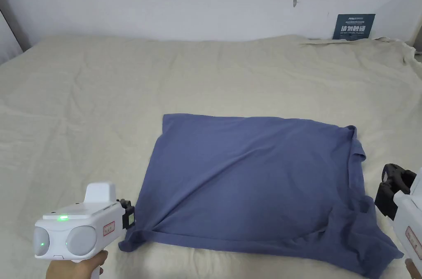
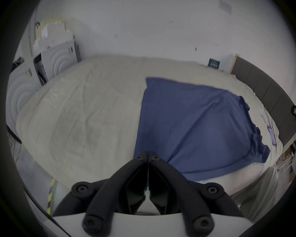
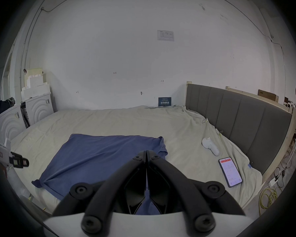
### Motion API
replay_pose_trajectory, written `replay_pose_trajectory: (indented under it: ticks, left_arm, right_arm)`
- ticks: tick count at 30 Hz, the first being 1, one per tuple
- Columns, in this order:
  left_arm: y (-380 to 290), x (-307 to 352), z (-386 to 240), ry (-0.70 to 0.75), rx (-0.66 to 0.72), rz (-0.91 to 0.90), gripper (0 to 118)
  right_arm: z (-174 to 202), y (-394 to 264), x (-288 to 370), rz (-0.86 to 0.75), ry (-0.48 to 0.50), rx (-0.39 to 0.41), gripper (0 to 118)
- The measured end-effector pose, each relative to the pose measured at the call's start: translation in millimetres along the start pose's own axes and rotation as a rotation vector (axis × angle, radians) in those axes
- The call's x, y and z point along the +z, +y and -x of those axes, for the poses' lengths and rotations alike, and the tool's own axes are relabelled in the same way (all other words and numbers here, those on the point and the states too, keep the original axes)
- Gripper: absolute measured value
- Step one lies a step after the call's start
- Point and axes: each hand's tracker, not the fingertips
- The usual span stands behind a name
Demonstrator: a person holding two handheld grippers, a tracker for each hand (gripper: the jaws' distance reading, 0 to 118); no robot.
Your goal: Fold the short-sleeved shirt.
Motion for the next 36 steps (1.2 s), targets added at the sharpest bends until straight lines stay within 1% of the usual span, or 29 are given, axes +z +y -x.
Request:
replay_pose_trajectory:
  ticks: [1,2,3,4,5,6,10,11,12,13,14,16,17,18,20,22,24,25,26,27,28,29,30,31,33,36]
  left_arm:
    - [-3.6,-3.7,2.3,0.009,0.021,0.034,14]
    - [-7.1,-8.7,4.8,0.011,0.039,0.061,29]
    - [-10.0,-12.9,6.5,0.02,0.048,0.089,60]
    - [-13.4,-14.2,5.5,0.03,0.058,0.111,80]
    - [-16.6,-17.3,4.5,0.033,0.056,0.118,96]
    - [-19.4,-20.0,4.1,0.038,0.052,0.127,106]
    - [-28.3,-46.6,13.4,0.06,0.016,0.17,107]
    - [-30.1,-52.8,12.9,0.069,0.006,0.201,106]
    - [-30.6,-55.2,13.9,0.071,-0.003,0.218,103]
    - [-31.3,-58.0,14.1,0.08,-0.013,0.23,96]
    - [-32.3,-61.3,12.3,0.088,-0.026,0.244,83]
    - [-32.4,-60.4,7.0,0.084,-0.043,0.248,39]
    - [-32.3,-59.3,4.7,0.06,-0.054,0.258,22]
    - [-32.3,-58.4,3.7,0.011,-0.049,0.26,10]
    - [-31.1,-56.2,4.1,-0.017,-0.01,0.244,4]
    - [-28.1,-51.0,4.2,-0.02,-0.027,0.223,3]
    - [-25.3,-42.5,2.1,-0.023,-0.056,0.191,3]
    - [-23.9,-39.0,1.6,-0.022,-0.065,0.184,3]
    - [-22.6,-36.8,2.1,-0.022,-0.07,0.177,3]
    - [-21.1,-34.4,3.1,-0.026,-0.07,0.171,3]
    - [-19.3,-33.4,4.7,-0.033,-0.064,0.166,3]
    - [-18.1,-32.3,5.6,-0.039,-0.058,0.163,2]
    - [-17.7,-30.8,5.7,-0.043,-0.051,0.158,2]
    - [-17.2,-29.6,5.5,-0.045,-0.049,0.153,2]
    - [-16.5,-30.1,5.7,-0.047,-0.048,0.149,2]
    - [-16.0,-29.3,4.4,-0.049,-0.054,0.136,2]
  right_arm:
    - [-0.5,-1.3,-0.3,0.006,-0.002,0.0,0]
    - [-3.6,-4.2,-2.3,0.011,-0.003,-0.001,0]
    - [-5.0,-5.8,-3.0,0.016,-0.002,-0.004,0]
    - [-6.3,-7.3,-3.5,0.023,0.001,-0.009,0]
    - [-7.1,-8.8,-3.9,0.028,0.002,-0.013,0]
    - [-6.7,-10.1,-3.8,0.032,0.001,-0.014,0]
    - [-8.3,-14.9,-5.1,0.048,-0.004,-0.019,0]
    - [-9.2,-16.0,-5.4,0.052,-0.005,-0.021,0]
    - [-9.9,-16.7,-5.6,0.056,-0.007,-0.024,0]
    - [-10.9,-17.8,-5.8,0.059,-0.008,-0.028,0]
    - [-13.5,-19.8,-6.5,0.063,-0.009,-0.033,0]
    - [-16.8,-22.3,-7.3,0.07,-0.01,-0.041,0]
    - [-18.4,-23.7,-8.0,0.076,-0.013,-0.043,0]
    - [-17.3,-24.3,-6.8,0.082,-0.016,-0.044,0]
    - [-21.7,-28.1,-7.6,0.106,-0.019,-0.061,0]
    - [-29.3,-34.7,-9.5,0.154,-0.024,-0.103,1]
    - [-37.5,-44.6,-14.8,0.23,-0.018,-0.115,3]
    - [-40.6,-50.9,-18.3,0.274,-0.013,-0.112,10]
    - [-43.0,-57.6,-22.4,0.312,-0.021,-0.1,25]
    - [-45.4,-66.0,-27.1,0.359,-0.018,-0.093,57]
    - [-47.4,-74.8,-31.6,0.392,-0.019,-0.106,78]
    - [-48.2,-83.0,-34.6,0.411,-0.023,-0.116,93]
    - [-49.3,-93.5,-37.7,0.415,-0.028,-0.124,98]
    - [-49.1,-102.2,-41.7,0.42,-0.031,-0.118,98]
    - [-48.0,-116.6,-52.0,0.494,-0.052,-0.097,98]
    - [-41.2,-132.1,-60.6,0.567,-0.047,-0.127,97]
